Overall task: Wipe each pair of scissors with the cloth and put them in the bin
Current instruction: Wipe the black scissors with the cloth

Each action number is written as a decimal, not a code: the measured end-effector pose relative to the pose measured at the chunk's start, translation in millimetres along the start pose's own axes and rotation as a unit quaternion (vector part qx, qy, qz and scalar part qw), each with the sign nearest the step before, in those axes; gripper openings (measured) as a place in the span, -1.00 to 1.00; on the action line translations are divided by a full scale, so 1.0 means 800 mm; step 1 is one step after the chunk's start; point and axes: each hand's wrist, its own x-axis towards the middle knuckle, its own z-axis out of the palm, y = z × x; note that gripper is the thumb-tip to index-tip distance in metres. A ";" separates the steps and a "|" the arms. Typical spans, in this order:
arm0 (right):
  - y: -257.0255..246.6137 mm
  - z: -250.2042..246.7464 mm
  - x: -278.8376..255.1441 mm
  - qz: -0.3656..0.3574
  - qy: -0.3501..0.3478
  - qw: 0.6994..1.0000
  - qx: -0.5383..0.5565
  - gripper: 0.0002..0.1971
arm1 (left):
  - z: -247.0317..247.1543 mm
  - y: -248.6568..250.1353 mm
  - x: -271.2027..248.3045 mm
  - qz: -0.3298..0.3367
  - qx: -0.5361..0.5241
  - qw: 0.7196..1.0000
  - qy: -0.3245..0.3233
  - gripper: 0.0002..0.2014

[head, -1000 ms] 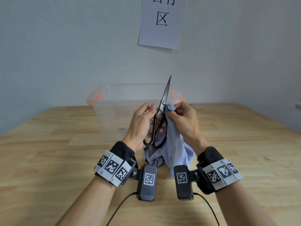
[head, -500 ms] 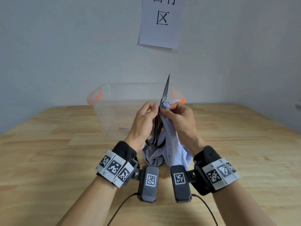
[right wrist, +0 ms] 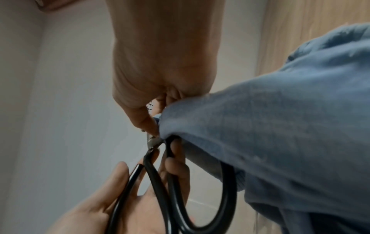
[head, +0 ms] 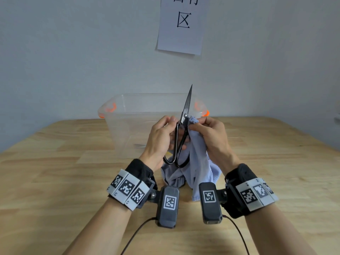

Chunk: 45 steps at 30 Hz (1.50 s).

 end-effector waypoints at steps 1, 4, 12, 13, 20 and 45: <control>0.000 -0.001 0.001 0.001 -0.015 1.000 0.005 -0.79 | -0.001 0.000 0.000 0.001 0.001 1.000 0.003 -0.75; -0.002 0.001 -0.003 0.003 -0.056 0.998 0.025 -0.86 | -0.001 -0.001 0.001 0.007 0.007 1.000 0.004 -0.74; 0.007 0.017 -0.005 -0.050 -0.012 0.998 -0.027 -0.84 | 0.004 -0.003 0.001 0.014 0.018 0.999 -0.023 -0.75; 0.005 0.016 -0.004 -0.055 -0.014 0.998 -0.037 -0.83 | 0.004 -0.003 0.001 0.014 0.020 1.000 -0.020 -0.76; 0.006 0.007 -0.005 -0.076 -0.033 0.991 -0.105 -0.83 | 0.003 -0.005 0.001 0.005 0.036 0.999 -0.022 -0.75; 0.002 0.000 0.001 0.005 0.010 1.000 0.019 -0.67 | -0.002 -0.007 0.002 0.011 0.004 0.999 -0.037 -0.83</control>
